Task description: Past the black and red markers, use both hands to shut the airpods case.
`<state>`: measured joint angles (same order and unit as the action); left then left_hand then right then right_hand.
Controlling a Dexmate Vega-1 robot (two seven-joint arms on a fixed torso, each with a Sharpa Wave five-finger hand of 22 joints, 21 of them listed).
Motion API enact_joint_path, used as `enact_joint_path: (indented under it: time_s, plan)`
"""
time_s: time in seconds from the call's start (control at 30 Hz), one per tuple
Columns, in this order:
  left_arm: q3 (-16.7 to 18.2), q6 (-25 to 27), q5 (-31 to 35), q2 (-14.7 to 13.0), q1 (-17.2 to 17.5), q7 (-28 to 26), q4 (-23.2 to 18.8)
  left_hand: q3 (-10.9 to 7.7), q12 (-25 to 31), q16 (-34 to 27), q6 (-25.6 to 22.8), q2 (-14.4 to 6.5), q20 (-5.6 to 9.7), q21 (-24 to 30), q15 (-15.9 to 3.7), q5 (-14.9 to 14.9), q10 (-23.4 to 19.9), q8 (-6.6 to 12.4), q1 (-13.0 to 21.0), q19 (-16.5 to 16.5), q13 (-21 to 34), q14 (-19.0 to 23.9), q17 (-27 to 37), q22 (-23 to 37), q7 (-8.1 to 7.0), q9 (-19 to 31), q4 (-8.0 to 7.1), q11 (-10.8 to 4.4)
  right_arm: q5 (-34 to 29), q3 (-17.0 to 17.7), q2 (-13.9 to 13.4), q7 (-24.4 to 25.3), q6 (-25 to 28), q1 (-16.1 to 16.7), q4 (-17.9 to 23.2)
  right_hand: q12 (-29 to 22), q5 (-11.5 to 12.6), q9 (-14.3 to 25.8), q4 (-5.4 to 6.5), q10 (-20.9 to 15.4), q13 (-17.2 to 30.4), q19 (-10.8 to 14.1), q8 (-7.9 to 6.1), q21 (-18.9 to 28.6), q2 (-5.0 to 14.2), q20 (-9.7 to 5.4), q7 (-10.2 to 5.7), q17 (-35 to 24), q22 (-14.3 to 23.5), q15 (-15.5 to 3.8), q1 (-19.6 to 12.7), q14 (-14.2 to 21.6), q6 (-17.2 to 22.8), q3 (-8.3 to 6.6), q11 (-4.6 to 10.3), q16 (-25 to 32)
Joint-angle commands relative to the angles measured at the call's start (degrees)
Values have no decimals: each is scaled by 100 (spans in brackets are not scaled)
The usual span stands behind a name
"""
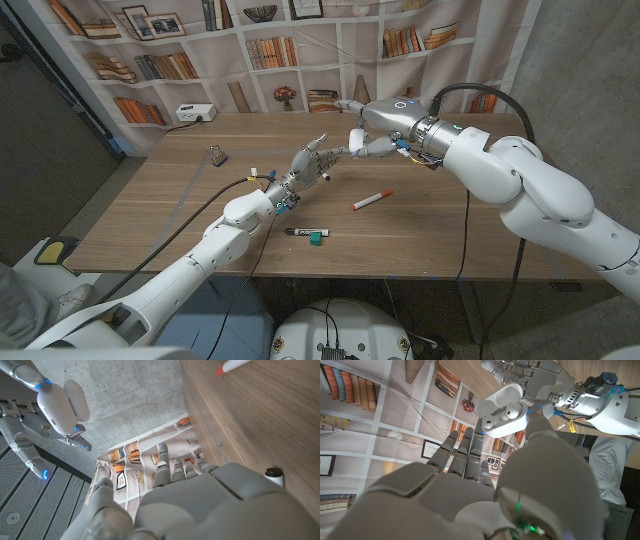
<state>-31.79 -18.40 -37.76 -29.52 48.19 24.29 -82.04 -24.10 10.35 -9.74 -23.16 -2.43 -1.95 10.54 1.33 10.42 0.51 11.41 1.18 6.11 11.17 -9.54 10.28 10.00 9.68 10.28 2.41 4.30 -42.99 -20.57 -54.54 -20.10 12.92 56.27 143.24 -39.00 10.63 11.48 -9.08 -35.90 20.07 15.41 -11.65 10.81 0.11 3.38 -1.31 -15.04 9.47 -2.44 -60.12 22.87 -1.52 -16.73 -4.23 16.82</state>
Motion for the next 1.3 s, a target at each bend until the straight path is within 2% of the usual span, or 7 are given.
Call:
enact_joint_path:
  time_s: [0.03,0.43,0.57,0.63,0.7,0.97,1.3]
  plan:
    - [-91,72,-387,139,-87,613,97,11,-13,-33,-86,-106,-20,-13,44,61,259,-8,-56,153,-1,-356,32,29,45,9,-133,-81,0,-284,86,-108,-79,-237,-90,-112,22,6,19,-1491,14,12,2,-2,717,-8,1,-29,14,-974,-739,8,-16,30,1472,18]
    - [-32,197,-810,278,-21,967,207,299,39,-40,-318,-42,-44,5,53,97,505,4,-263,394,-2,-641,71,60,125,13,-544,-136,-258,-658,235,-357,-94,-495,-270,-125,23,7,21,-1485,-1,8,6,-4,724,1,-8,-34,15,-975,-756,11,-13,57,1470,15]
    - [-31,304,-923,279,-58,1159,264,567,69,-56,-496,28,-57,36,84,153,623,22,-279,505,-5,-799,82,79,147,16,-900,-129,-305,-721,301,-420,-82,-566,-337,-127,23,8,22,-1485,-11,10,4,-3,726,6,8,-36,15,-973,-759,9,-6,66,1463,13]
    - [-106,184,-477,138,-131,1007,198,820,140,-96,-805,29,-60,75,82,219,587,76,-256,535,-10,-824,82,80,175,23,-1217,-132,-352,-754,321,-456,-74,-599,-361,-133,23,8,21,-1489,-10,8,9,-4,726,6,6,-37,15,-974,-763,9,-15,70,1460,12]
    - [-121,227,-542,142,-155,1124,215,909,198,-107,-1095,-40,-61,84,91,254,464,149,-245,552,-10,-824,80,76,176,30,-1290,-124,-434,-798,341,-492,-63,-628,-364,-134,24,8,22,-1486,-13,7,9,-5,728,4,9,-39,15,-973,-765,10,-14,73,1460,13]
    - [-137,203,-695,243,-192,1406,338,979,221,-104,-1289,-89,-51,75,96,276,409,187,-244,601,-10,-845,78,74,190,33,-1314,-124,-927,-975,430,-689,12,-736,-421,-152,27,8,21,-1474,-10,3,15,-6,739,3,-6,-47,15,-978,-786,25,-24,90,1484,18]
    - [-31,138,-583,229,5,908,99,1133,152,-142,-1267,-91,-113,121,104,303,613,108,-247,529,-10,-773,78,74,226,29,-1320,-163,-1141,-973,518,-826,35,-737,-520,-169,29,9,17,-1479,-18,-5,16,-8,741,10,-16,-57,14,-981,-808,22,-22,108,1484,16]
